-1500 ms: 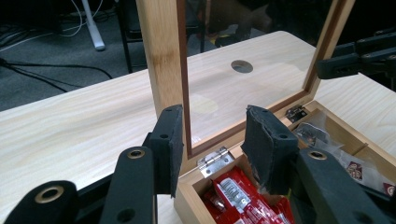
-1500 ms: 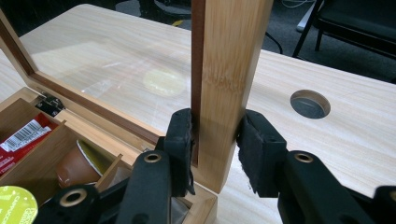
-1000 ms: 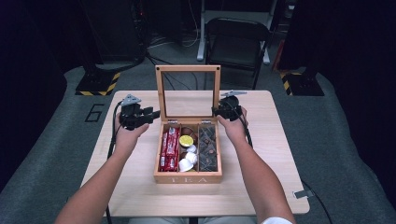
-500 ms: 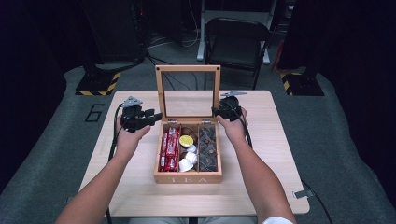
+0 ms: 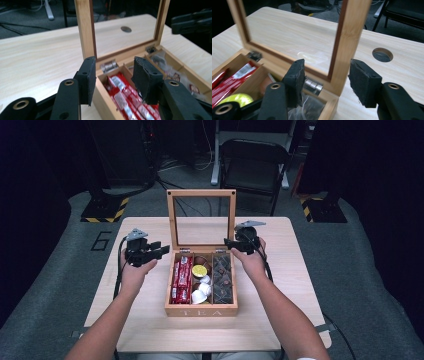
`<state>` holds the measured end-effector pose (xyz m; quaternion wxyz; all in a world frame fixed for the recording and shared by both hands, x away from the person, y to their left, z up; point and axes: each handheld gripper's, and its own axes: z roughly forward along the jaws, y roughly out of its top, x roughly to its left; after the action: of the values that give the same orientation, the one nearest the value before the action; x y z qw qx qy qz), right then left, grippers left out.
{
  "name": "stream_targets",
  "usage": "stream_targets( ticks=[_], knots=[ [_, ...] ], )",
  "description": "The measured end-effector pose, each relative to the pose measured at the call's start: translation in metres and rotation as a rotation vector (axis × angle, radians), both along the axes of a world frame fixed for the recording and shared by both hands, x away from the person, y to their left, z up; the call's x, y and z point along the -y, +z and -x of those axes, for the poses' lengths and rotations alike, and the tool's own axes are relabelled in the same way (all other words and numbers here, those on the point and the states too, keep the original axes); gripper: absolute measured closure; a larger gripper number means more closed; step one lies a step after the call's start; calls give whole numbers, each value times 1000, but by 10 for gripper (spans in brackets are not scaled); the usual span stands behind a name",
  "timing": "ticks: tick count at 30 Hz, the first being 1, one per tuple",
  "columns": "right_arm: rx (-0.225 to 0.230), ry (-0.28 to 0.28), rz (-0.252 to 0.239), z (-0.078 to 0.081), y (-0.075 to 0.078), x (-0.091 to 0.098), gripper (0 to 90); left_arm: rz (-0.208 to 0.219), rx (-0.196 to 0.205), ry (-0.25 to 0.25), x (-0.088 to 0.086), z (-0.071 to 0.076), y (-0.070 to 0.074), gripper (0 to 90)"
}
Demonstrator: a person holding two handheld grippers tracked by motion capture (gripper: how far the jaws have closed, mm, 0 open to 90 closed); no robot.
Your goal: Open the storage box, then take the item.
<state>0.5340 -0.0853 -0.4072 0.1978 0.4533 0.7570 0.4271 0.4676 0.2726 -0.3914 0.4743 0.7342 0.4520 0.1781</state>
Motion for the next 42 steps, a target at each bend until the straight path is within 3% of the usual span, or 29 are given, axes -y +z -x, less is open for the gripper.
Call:
stream_targets(
  ticks=[1,2,9,14,17,20,26,33,42],
  knots=[
    [1,7,1,4,1,0,448,0,0,0,0,0,0,526],
    [-1,14,12,7,2,0,435,-2,-28,-4,-2,3,0,526],
    [18,33,1,32,11,3,396,-44,5,13,-5,17,4,522],
    [36,71,-8,56,12,4,376,-7,27,15,-6,26,7,513],
    [27,83,-6,61,10,2,366,10,24,15,-6,28,4,513],
    [23,112,8,66,6,-1,364,-9,7,6,-4,27,0,512],
    [16,178,26,77,-5,-12,390,7,-13,1,-4,29,-7,503],
    [12,234,34,84,-14,-25,393,15,-9,9,-8,34,-8,501],
    [-26,298,41,73,-27,-48,360,-12,0,11,-10,38,-8,501]
  ],
)
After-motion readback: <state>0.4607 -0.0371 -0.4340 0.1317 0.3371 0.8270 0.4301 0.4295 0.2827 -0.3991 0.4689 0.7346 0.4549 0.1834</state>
